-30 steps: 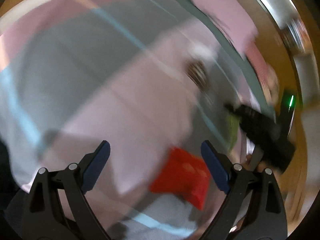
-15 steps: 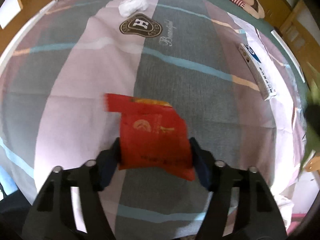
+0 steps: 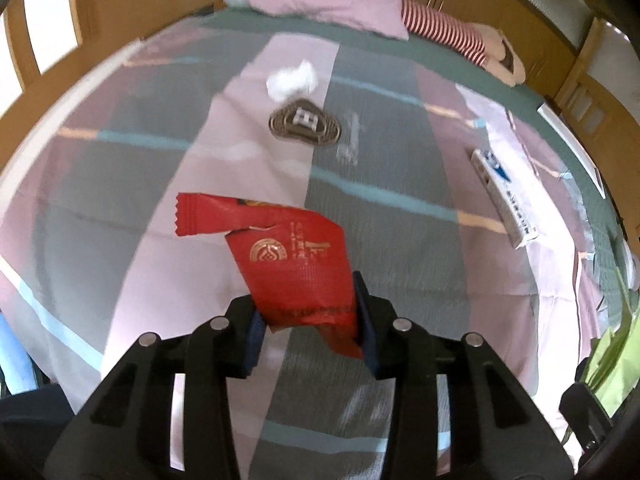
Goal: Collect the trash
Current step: 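Carry the green paper and red packet over the wastebasket and open both grippers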
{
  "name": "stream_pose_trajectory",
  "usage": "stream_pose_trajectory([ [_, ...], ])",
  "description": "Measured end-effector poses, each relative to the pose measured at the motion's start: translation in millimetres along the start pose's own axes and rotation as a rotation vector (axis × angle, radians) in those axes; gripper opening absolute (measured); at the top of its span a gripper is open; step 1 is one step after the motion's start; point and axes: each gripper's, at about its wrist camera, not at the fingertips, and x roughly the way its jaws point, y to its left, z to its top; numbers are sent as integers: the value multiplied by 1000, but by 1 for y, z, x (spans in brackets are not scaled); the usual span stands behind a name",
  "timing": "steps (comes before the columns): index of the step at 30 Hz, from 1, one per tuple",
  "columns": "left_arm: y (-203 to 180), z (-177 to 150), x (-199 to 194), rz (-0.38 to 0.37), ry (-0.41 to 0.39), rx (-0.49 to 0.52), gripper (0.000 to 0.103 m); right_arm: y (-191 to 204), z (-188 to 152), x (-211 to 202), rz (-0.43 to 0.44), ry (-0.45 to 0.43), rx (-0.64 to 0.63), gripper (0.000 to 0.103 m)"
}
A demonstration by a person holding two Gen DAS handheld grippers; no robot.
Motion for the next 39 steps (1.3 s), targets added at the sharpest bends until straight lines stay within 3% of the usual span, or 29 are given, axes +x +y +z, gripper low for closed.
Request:
stream_pose_trajectory([
  [7,-9,-6,-39,-32,-175,50,39,4,4,-31,10,-51,-7,32],
  [11,-6,-26,-51,-134,-164,29,39,2,-1,-67,18,-93,-10,32],
  [14,-2,-40,-67,-157,-181,-3,39,-4,-11,-93,8,-121,-19,32],
  [23,-31,-81,-180,-107,-374,108,35,-21,-42,-140,5,-130,-15,32],
  [29,-34,-99,-215,-146,-383,127,35,-30,-57,-169,-13,-154,-27,32],
  [33,-37,-101,-216,-233,-347,137,35,-42,-67,-177,-26,-147,-6,32],
  [39,-44,-106,-221,-374,-285,162,35,-55,-90,-181,22,-66,-2,32],
])
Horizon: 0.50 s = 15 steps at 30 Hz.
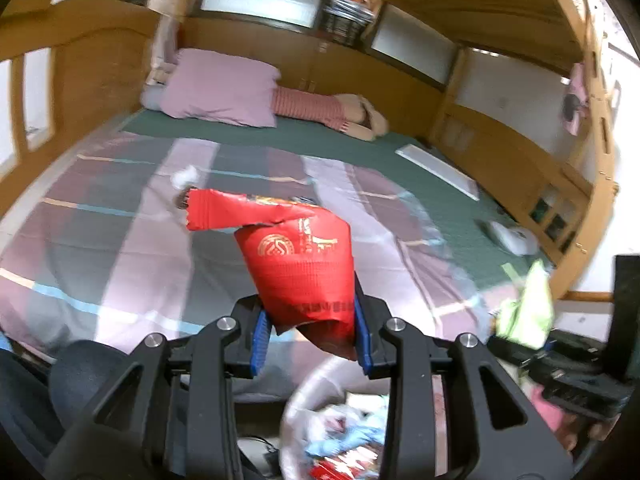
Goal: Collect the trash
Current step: 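Carry the green paper and red packet over the wastebasket and open both grippers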
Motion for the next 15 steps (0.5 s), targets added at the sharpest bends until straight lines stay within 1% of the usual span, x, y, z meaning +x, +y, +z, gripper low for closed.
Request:
stream_pose_trajectory([
  [3,-12,-8,-4,-37,20,17,35,-1,-14,2,19,55,-9,32],
  [4,-16,-10,-4,-41,25,25,35,-1,-18,2,29,72,-12,34],
  [5,-22,-13,-5,-48,31,36,35,-1,-23,3,46,102,-16,39],
  [6,-26,-15,-6,-56,37,47,35,0,-26,3,54,120,-23,42],
  [7,-29,-17,-6,-60,40,56,35,0,-29,0,47,124,-37,50],
  [8,-34,-20,-7,-64,44,70,35,0,-31,-4,37,116,-44,62],
  [10,-41,-23,-7,-75,53,89,35,-6,-30,-16,9,75,-38,74],
  [12,-50,-28,-8,-85,62,117,35,-15,-26,-25,6,39,-5,77],
  [15,-60,-33,-9,-89,64,153,35,-34,-20,-42,0,-28,85,78],
])
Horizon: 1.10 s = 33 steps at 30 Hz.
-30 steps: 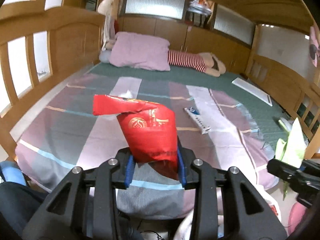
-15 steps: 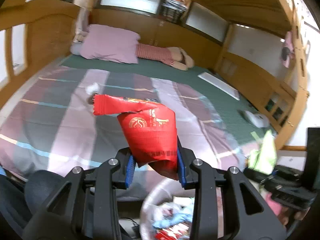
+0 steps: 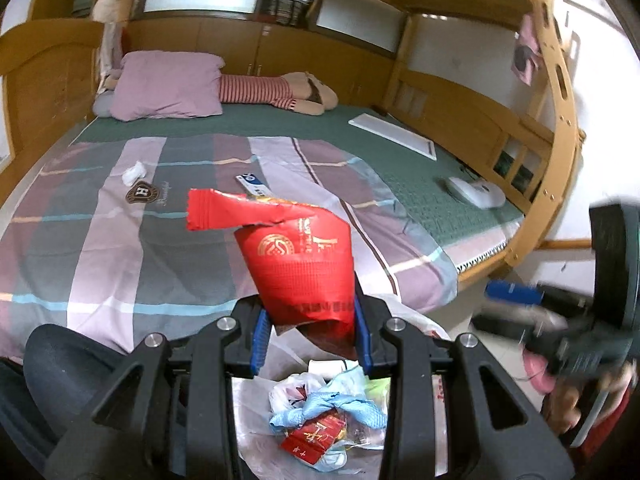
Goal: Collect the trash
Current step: 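Carry the green paper and red packet over the wastebasket and open both grippers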
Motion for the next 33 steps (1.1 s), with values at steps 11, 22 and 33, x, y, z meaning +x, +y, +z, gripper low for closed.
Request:
stream_pose_trajectory([
  [11,-27,-9,7,-65,36,112,46,-30,9,-18,9,-113,153,80],
  [22,-30,-11,6,-86,49,117,71,-26,10,-11,23,-92,159,80],
  [33,-44,-24,30,-121,222,178,85,-28,7,-4,24,-83,186,80],
])
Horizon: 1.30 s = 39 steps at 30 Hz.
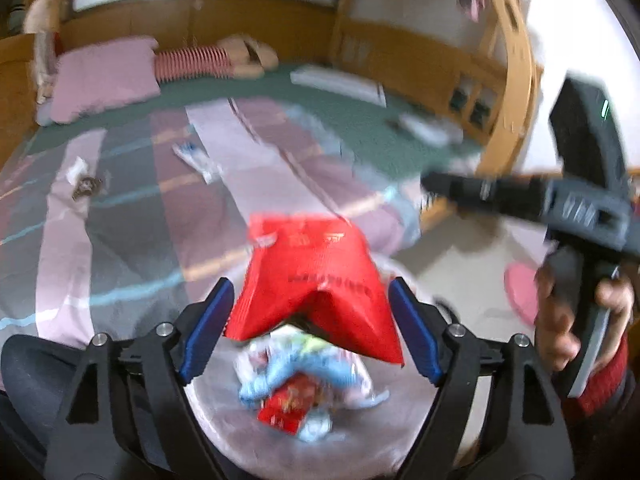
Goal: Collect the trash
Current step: 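Carry the green paper and red packet over the wastebasket and open both grippers, then grasp the white-and-blue ointment box on the bed with the right gripper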
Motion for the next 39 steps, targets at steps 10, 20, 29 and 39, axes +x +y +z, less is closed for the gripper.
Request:
stream_pose_trajectory([
  [10,3,-17,43,75,222,-12,90,-12,-3,8,-2,21,70,80],
  [20,32,-11,26,159,92,-137,91,1,-8,26,-46,38,26,80],
  [29,96,-5,-11,318,-159,-274,91,33,25,57,-144,-132,-63,100],
  [39,223,-16,-27,404,-180,-569,71,33,88,231,-127,133,10,99],
])
